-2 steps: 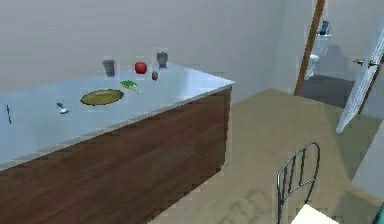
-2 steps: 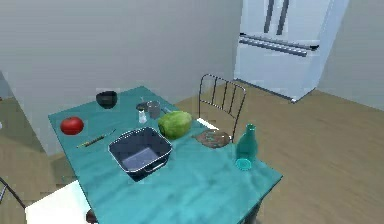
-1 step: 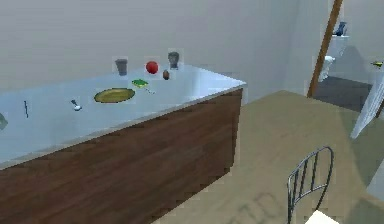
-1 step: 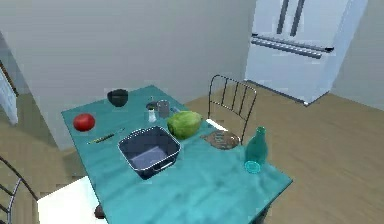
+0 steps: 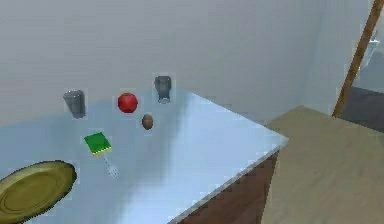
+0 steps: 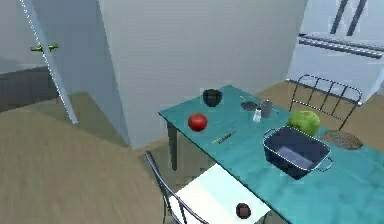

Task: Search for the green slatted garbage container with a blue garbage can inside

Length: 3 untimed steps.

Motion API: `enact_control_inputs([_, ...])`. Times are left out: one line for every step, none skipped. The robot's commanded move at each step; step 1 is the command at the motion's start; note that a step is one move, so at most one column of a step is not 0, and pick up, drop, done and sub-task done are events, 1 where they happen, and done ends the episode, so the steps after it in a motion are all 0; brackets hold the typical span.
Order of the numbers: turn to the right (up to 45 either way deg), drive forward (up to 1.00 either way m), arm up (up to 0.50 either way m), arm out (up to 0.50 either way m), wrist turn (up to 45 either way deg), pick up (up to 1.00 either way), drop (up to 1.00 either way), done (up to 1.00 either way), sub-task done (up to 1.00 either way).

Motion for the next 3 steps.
enact_control_inputs([42.0, 0.00, 0.00, 0.00, 0.0, 0.00, 0.00, 0.00, 0.00])
enact_control_inputs([0.0, 1.00, 0.00, 0.00, 0.0, 0.00, 0.00, 0.00, 0.00])
enact_control_inputs([0.0, 1.00, 0.00, 0.00, 0.0, 0.00, 0.00, 0.00, 0.00])
